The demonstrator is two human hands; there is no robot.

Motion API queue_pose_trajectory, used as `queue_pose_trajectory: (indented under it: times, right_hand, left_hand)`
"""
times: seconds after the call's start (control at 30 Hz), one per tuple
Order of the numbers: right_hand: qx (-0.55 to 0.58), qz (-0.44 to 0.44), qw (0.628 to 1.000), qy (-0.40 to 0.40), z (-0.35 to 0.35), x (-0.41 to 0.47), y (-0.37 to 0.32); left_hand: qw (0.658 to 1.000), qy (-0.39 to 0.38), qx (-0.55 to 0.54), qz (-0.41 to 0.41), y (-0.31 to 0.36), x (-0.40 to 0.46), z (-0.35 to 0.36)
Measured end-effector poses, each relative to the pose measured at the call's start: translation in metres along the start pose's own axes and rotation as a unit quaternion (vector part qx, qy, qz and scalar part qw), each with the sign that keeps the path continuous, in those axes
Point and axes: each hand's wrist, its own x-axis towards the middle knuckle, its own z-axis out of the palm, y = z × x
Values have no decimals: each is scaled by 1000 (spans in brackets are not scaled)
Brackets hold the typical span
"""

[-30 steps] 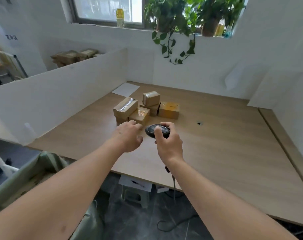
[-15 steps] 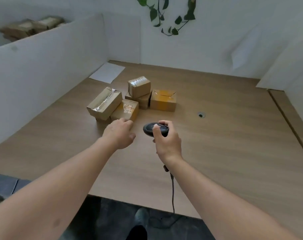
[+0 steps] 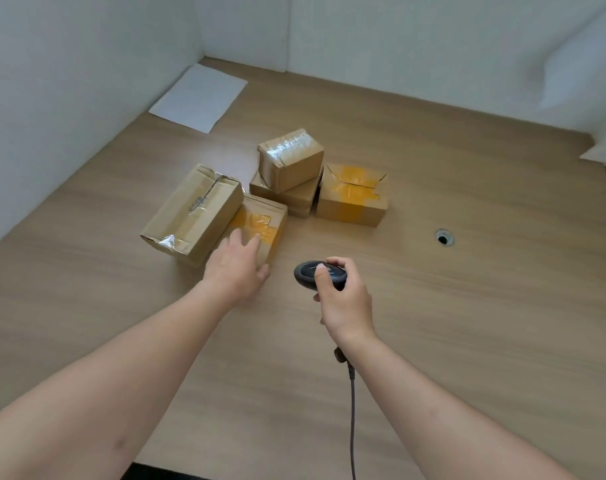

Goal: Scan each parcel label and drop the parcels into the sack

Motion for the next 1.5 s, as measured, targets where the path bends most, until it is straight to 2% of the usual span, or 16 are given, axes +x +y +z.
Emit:
queue_pose_trajectory:
  times: [0.17,0.3,0.53,0.67,0.77,0.9,1.03,1.13,1.27,1.33,1.4,1.5]
  right_hand:
    - [-2,26,1000,-5,5,27,13]
    - [-2,36,999,-10,3,39,18]
    - [5,49,999,-7,1,54,20]
    - [4,48,999,-7,2,54,20]
    - [3,46,999,-4,-2,52,19]
    - [0,40,999,1,-11,50,14]
    - [-2,40,999,9,-22,49,13]
    - [-1,40,999,14,-27,48,14]
    - [5,41,999,13,-31,45,14]
    - [9,39,999,14,-31,44,15]
    - [15,39,999,12,-32,43,15]
    - [24,38,999,12,-34,39,16]
  left_hand:
    - [999,-2,24,-33,-5,33,19]
    - [997,25,65,-33,-1,41,39]
    - [997,51,39,-44,-4,47,43]
    - [999,48,24,-10,-4,45,42]
    - [998,48,-24,29,-1,41,44]
    - [980,-15,-186,76,0,35,44]
    - [966,-47,-244,71,1,35,40]
    - [976,-12,-210,60,4,37,37]
    - [996,12,-88,-31,16,39,33]
    - [999,16,-22,-43,22,38,33]
    - [999,15,-11,-48,25,38,34]
    - [997,5,-59,-55,25,39,30]
